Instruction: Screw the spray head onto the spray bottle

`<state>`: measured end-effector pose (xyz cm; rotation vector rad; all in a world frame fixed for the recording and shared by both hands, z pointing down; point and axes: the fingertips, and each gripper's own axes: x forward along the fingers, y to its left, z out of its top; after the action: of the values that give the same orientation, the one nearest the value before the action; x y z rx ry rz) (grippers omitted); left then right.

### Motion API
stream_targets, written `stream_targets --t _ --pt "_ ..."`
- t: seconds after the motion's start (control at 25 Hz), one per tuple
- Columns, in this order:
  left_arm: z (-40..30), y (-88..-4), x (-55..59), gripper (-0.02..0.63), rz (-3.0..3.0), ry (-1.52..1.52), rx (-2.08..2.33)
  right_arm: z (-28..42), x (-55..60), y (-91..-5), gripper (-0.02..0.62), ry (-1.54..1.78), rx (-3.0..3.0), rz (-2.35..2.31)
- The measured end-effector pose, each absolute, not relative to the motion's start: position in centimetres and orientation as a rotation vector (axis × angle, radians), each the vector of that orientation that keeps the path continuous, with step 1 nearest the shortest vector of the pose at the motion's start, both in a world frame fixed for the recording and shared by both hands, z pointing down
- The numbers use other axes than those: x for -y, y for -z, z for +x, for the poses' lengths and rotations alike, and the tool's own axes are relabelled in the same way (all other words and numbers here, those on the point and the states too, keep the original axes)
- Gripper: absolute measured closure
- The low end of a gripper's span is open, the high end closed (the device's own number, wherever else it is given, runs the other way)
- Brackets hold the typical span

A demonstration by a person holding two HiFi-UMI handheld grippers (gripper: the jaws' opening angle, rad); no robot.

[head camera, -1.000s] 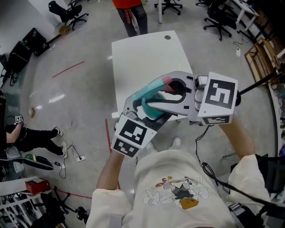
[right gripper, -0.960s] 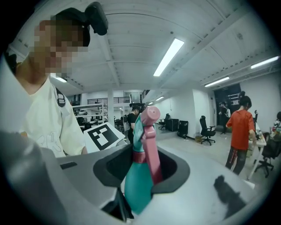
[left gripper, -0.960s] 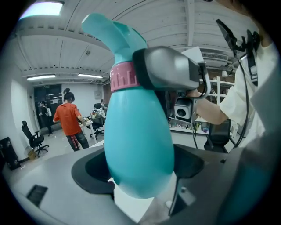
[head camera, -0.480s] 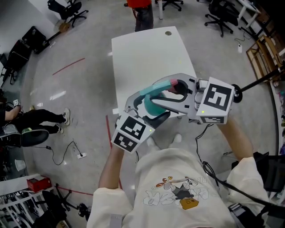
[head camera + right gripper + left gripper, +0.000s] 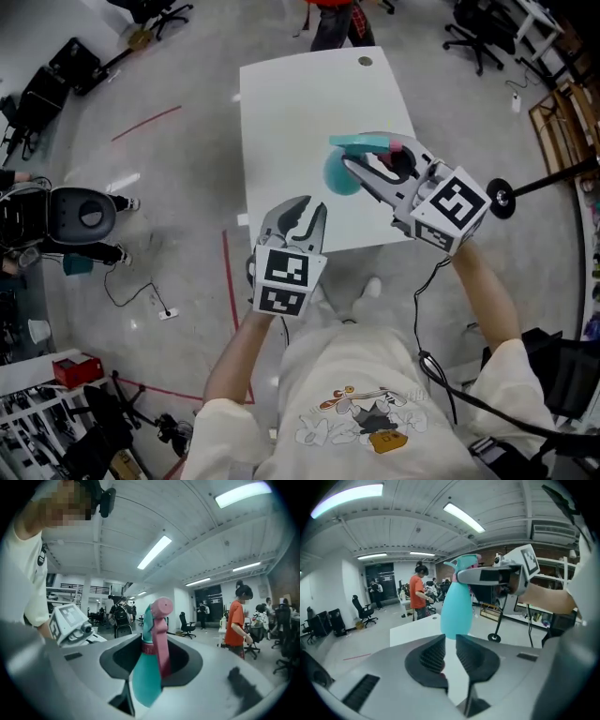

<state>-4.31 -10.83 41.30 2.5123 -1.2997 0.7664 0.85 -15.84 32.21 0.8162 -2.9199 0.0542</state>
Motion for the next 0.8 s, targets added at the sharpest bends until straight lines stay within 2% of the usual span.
stream_targets --t 0.04,0.12,0.48,0.8 --pt "-4.2 -41.7 11.7 0.553 2.494 -0.753 1.323 1.1 17.4 -33.3 0.462 -0.055 2.905 0.864" --pt "-4.2 -42.6 12.8 0.598 2.459 -0.723 1.340 1.0 20.1 -36.0 0.462 -0.038 2.858 0.937" --pt "-5.1 -45.9 14.7 0.600 2.330 -0.656 1.413 -0.8 27.9 -50.4 0.462 -0.139 2.760 1.049" --pt "-6.4 -51.1 17.3 0.600 2.263 -0.655 1.437 -3.5 30.2 -61.5 0.462 -0.166 2.666 0.991"
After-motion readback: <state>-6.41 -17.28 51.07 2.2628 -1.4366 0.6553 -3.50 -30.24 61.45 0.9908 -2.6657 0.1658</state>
